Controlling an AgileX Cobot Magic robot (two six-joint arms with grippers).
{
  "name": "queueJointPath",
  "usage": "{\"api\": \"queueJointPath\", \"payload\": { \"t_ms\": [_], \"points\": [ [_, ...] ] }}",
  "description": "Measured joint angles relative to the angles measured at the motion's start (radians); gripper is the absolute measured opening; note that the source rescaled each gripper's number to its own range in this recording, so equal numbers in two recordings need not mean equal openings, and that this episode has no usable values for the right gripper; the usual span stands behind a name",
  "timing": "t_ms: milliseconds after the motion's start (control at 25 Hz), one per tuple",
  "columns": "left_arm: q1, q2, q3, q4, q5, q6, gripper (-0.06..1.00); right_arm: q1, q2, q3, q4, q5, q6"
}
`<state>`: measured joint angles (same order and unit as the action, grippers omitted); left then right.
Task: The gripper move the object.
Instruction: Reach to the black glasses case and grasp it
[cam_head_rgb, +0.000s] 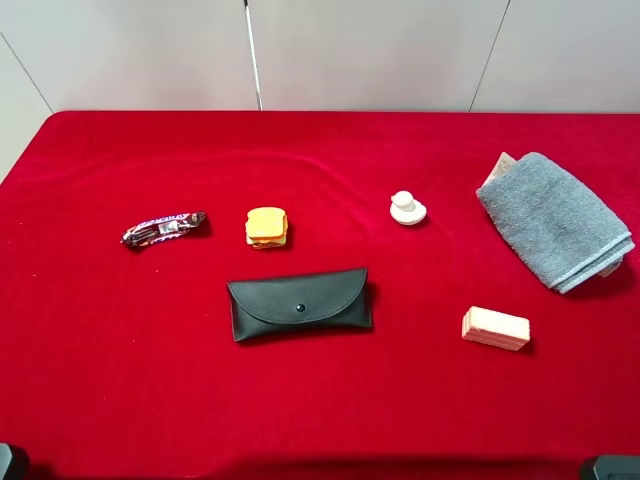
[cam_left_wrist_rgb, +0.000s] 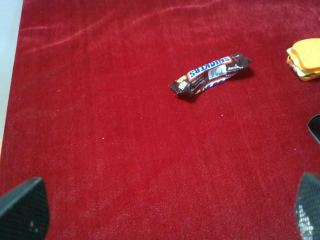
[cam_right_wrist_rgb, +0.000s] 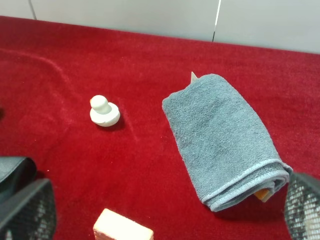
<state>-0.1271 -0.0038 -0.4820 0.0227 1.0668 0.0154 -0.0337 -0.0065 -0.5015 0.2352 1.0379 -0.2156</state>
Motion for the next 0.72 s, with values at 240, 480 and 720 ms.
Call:
{"api": "queueJointPath", "payload": {
  "t_ms": [240,480,720],
  "points": [
    [0.0,0.0,0.0,0.0,0.0,0.0,1.0,0.0,0.0,0.0,0.0,0.0,0.0],
    [0.0,0.0,0.0,0.0,0.0,0.0,1.0,0.0,0.0,0.0,0.0,0.0,0.0],
    [0.0,0.0,0.0,0.0,0.0,0.0,1.0,0.0,0.0,0.0,0.0,0.0,0.0]
  ]
}}
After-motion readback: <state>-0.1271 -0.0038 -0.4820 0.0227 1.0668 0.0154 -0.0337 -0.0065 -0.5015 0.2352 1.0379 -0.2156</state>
